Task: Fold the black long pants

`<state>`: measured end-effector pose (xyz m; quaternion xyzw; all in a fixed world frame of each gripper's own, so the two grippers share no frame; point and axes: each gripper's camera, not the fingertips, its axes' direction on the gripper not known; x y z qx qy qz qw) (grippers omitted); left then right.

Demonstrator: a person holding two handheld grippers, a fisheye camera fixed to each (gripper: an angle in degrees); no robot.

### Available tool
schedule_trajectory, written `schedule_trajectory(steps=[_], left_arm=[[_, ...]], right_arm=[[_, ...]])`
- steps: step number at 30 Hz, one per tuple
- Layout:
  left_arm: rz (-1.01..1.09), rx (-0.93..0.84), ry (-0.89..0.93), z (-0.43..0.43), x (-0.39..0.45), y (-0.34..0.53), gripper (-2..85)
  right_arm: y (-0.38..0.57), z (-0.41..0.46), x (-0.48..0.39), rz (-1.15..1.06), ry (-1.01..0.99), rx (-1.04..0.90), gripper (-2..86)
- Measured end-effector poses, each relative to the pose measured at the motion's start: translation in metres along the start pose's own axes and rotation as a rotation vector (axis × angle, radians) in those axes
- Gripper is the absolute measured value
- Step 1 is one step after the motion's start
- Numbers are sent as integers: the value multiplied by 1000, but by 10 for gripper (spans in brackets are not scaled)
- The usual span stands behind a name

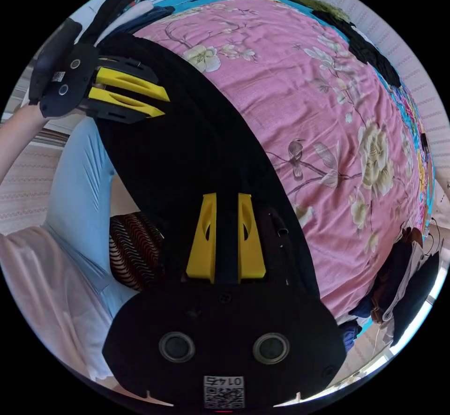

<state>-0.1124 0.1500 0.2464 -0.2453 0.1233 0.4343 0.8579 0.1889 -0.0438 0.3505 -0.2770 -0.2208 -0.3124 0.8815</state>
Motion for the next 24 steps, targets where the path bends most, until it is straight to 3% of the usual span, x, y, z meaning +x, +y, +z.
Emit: schedule_trajectory(steps=[11, 20, 24], left_arm=[[10, 79, 38, -53, -16, -25, -7], [-196, -33, 120, 13, -33, -54, 0], [-224, -24, 161, 11, -40, -52, 11]], right_arm=[[26, -49, 19, -33, -132, 135, 22], [36, 4, 51, 110, -95, -25, 67], [79, 9, 60, 218, -133, 122, 65]])
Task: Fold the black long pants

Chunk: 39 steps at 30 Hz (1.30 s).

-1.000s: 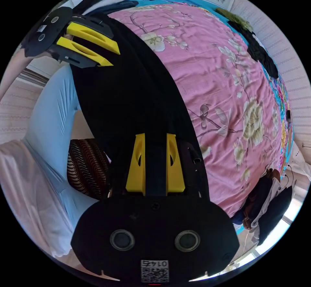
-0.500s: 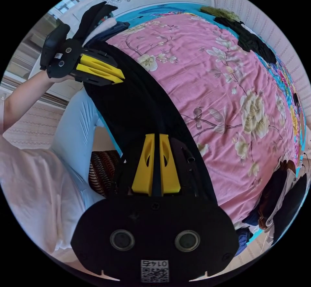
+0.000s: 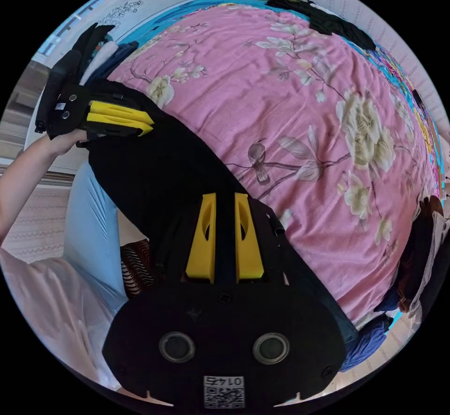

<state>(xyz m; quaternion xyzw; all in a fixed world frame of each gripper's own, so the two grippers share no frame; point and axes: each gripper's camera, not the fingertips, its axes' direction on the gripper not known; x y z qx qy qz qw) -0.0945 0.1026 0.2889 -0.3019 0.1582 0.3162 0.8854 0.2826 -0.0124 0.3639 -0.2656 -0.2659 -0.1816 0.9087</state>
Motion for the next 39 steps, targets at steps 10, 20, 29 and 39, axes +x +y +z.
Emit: schedule_trajectory(steps=[10, 20, 29, 39], left_arm=[[73, 162, 33, -48, 42, 41, 49], [245, -1, -16, 8, 122, 21, 97], [310, 2, -24, -7, 112, 46, 11], [249, -33, 14, 7, 83, 75, 18]], right_arm=[[256, -72, 117, 728, 1, 388, 63], [430, -49, 195, 1359, -158, 642, 99], [468, -64, 183, 1242, -198, 772, 15], [458, -24, 182, 1307, -199, 584, 9]])
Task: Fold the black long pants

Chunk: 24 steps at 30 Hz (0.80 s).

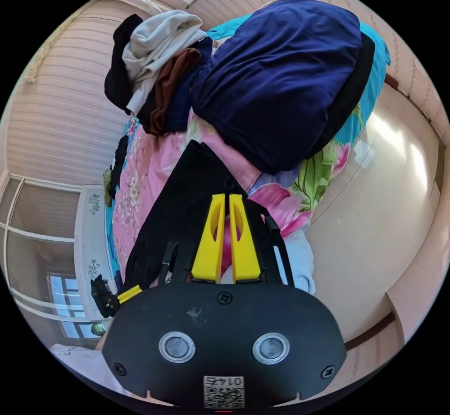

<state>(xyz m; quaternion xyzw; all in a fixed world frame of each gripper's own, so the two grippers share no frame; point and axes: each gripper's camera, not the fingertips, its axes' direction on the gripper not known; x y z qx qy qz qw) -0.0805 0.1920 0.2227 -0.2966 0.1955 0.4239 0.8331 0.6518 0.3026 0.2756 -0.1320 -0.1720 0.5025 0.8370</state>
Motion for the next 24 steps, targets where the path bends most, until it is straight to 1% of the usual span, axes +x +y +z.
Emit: schedule_trajectory(steps=[2, 5, 7, 8, 10, 11, 13, 14, 16, 17, 19, 20, 22, 24], left_arm=[[-56, 20, 38, -2, -8, 10, 28], [-124, 81, 71, -15, -17, 41, 45], [-196, 152, 68, -29, -26, 81, 47], [-222, 173, 71, -33, -29, 93, 46], [-374, 253, 91, -47, -48, 147, 45], [-425, 271, 92, -51, -55, 162, 44], [-645, 340, 61, -62, -83, 225, 42], [-698, 353, 41, -64, -91, 241, 41], [-890, 383, -33, -70, -117, 299, 34], [-924, 391, -43, -71, -122, 310, 31], [-996, 407, -125, -75, -136, 342, 10], [-1011, 400, -156, -76, -140, 347, 5], [-1087, 367, -249, -73, -158, 366, -2], [-1161, 356, -286, -69, -175, 379, 3]], right_arm=[[2, 2, -8, -2, 8, -6, 11], [15, -6, -29, -47, 102, 8, 17], [32, -11, -60, -164, 186, 0, 18], [37, -11, -71, -208, 195, -1, 18], [56, -1, -126, -412, 214, -20, 17], [61, 5, -143, -473, 206, -35, 17], [85, 41, -221, -739, 140, -145, 14], [93, 52, -242, -807, 121, -179, 13], [138, 97, -327, -1090, 45, -283, 6], [151, 110, -346, -1155, 37, -314, 4], [204, 160, -417, -1374, 47, -442, 0], [218, 171, -432, -1424, 50, -459, 0], [273, 206, -484, -1610, 77, -504, -1], [309, 226, -514, -1722, 119, -501, -1]])
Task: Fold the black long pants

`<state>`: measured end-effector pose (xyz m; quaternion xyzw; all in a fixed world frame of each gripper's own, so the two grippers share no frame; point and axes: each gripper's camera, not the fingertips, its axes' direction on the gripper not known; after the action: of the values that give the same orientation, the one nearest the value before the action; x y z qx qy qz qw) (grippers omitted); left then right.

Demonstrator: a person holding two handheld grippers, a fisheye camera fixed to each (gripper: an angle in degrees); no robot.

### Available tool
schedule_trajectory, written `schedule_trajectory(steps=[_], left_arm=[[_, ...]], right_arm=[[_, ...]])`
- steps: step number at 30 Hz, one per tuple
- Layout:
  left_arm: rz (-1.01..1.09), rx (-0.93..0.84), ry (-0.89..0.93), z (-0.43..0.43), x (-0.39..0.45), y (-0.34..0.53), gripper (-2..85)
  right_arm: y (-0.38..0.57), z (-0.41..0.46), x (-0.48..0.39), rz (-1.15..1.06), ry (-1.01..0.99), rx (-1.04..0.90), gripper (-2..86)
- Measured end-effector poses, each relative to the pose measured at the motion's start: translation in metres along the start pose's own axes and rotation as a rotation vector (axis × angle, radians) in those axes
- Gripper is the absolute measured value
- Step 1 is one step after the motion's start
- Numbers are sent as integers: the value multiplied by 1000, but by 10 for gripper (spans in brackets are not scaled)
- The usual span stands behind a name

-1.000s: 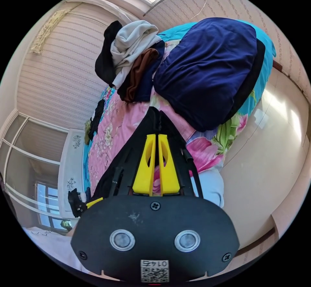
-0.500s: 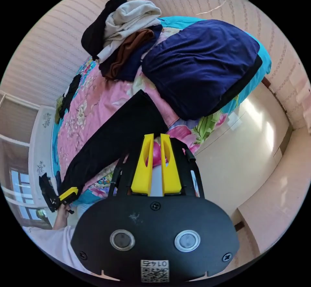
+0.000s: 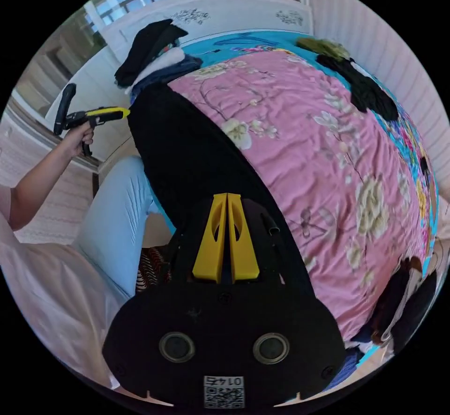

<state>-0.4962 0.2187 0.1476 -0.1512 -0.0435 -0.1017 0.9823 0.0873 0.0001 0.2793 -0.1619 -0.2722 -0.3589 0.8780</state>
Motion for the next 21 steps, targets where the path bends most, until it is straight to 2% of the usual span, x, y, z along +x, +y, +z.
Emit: schedule_trajectory(steps=[3, 6, 7, 11, 13, 15, 18, 21], left_arm=[[-80, -15, -30, 11, -27, -14, 60], [-71, -3, 23, 16, -41, -22, 107], [-52, -12, 24, 22, -43, -23, 113], [24, -113, 86, 48, -42, -25, 72], [43, -97, 105, 46, -41, -26, 2], [80, -69, 66, 41, -38, -30, -5], [141, -49, 3, 38, -32, -40, -9], [159, -74, 13, 47, -31, -51, -9]], right_arm=[[-55, 22, -27, -96, 70, -69, 2], [-98, 34, -38, -129, 30, -88, 14], [-114, 38, -39, -137, 14, -75, 49], [-158, 69, -36, -85, 39, -178, 90], [-174, 88, -30, -61, -18, -233, 82], [-186, 87, -31, -53, -59, -219, 52], [-203, 83, -42, -121, 34, -204, 16], [-216, 84, -37, -100, 32, -192, 7]])
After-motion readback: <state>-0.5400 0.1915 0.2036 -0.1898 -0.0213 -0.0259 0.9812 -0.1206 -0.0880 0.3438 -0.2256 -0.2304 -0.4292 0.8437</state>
